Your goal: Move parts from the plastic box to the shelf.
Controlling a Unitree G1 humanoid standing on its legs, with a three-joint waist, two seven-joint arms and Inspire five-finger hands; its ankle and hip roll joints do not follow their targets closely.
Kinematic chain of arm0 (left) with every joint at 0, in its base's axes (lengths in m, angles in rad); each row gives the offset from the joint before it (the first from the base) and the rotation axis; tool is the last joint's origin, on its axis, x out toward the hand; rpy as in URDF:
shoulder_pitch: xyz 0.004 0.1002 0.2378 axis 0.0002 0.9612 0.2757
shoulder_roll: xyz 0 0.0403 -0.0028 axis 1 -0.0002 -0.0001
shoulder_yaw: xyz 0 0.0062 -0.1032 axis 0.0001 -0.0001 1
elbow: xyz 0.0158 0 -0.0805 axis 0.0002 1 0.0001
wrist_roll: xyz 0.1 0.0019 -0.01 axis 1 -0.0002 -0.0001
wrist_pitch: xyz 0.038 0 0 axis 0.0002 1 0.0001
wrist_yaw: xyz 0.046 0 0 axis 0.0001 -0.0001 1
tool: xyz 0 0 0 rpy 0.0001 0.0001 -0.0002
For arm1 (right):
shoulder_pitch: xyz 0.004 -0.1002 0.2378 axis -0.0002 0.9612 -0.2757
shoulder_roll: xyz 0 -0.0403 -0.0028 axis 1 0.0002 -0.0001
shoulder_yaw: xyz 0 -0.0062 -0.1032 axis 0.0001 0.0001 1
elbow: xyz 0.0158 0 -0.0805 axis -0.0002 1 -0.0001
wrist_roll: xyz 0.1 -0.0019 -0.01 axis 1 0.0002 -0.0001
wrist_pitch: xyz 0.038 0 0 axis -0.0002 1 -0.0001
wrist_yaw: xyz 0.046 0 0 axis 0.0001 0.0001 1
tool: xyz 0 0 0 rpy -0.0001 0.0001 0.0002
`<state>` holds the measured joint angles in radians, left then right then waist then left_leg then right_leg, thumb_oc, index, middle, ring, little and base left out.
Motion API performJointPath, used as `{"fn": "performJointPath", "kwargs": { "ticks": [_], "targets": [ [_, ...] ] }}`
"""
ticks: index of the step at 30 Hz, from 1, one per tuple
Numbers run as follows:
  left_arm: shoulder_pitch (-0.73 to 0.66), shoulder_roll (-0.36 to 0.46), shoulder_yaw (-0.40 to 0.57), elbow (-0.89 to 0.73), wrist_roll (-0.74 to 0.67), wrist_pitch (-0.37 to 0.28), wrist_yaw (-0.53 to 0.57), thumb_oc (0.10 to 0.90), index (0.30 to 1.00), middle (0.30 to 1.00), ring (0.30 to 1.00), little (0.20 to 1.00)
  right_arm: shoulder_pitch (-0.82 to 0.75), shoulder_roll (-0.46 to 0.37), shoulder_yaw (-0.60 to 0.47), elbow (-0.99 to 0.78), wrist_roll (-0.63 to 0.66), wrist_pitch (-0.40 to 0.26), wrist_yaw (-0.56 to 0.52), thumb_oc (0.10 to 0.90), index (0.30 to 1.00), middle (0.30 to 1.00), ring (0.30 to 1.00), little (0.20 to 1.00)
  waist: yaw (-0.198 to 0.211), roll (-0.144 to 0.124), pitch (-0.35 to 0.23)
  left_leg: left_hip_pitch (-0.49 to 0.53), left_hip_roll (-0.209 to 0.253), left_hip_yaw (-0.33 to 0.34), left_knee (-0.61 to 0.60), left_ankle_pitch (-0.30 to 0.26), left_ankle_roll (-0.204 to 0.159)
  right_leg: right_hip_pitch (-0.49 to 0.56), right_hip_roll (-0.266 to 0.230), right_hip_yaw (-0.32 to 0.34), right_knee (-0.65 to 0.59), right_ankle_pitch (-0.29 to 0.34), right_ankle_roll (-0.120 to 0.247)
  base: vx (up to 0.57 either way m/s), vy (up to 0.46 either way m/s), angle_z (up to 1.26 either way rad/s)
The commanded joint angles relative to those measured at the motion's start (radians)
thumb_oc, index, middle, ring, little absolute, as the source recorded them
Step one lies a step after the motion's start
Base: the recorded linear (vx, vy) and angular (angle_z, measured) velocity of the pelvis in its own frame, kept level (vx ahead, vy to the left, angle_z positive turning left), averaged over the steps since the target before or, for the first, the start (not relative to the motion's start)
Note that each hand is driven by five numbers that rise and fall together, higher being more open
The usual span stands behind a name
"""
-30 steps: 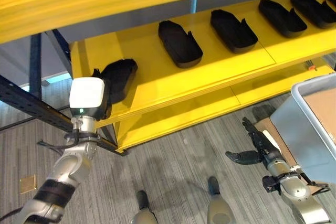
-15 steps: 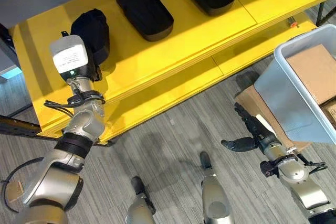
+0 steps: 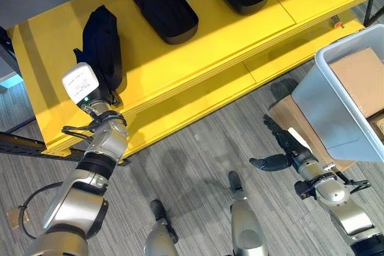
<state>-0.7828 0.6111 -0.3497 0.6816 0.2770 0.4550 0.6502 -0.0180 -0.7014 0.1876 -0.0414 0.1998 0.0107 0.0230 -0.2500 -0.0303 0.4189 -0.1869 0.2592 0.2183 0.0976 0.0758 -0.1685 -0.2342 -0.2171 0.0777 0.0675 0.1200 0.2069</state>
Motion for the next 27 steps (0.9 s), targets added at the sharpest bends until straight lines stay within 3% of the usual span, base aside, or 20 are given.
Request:
{"fn": "performJointPath", "kwargs": {
  "ticks": [1,14,27],
  "targets": [
    [0.006,0.035,0.065,0.110,-0.089,0.020,-0.001,0.400,0.300,0.300,0.300,0.300,-0.086,-0.016,-0.029,-0.105,0.014,-0.065,-0.022,0.900,1.000,1.000,1.000,1.000,-0.002,-0.025,-0.015,-0.051,-0.035,-0.019,0.092,-0.097,0.071,-0.003,0.054,-0.072,0.148,-0.207,-0.087,0.00,0.000,0.00],
    [-0.057,0.100,0.105,0.217,-0.183,-0.037,0.077,0.400,0.300,0.300,0.300,0.300,-0.116,-0.047,-0.001,-0.097,0.031,-0.064,-0.022,0.900,1.000,1.000,1.000,1.000,-0.015,-0.029,-0.003,-0.056,-0.028,-0.010,0.104,-0.101,0.068,-0.021,0.060,-0.059,0.177,-0.223,-0.097,0.00,0.001,-0.02],
    [-0.177,0.157,0.089,0.287,-0.266,-0.010,0.093,0.400,0.300,0.300,0.300,0.300,-0.139,-0.077,0.015,-0.101,0.049,-0.055,-0.009,0.900,1.000,1.000,1.000,1.000,-0.032,-0.039,0.009,-0.066,-0.026,-0.001,0.099,-0.100,0.067,-0.054,0.075,-0.047,0.200,-0.233,-0.101,0.00,0.002,-0.02]
  ]
}}
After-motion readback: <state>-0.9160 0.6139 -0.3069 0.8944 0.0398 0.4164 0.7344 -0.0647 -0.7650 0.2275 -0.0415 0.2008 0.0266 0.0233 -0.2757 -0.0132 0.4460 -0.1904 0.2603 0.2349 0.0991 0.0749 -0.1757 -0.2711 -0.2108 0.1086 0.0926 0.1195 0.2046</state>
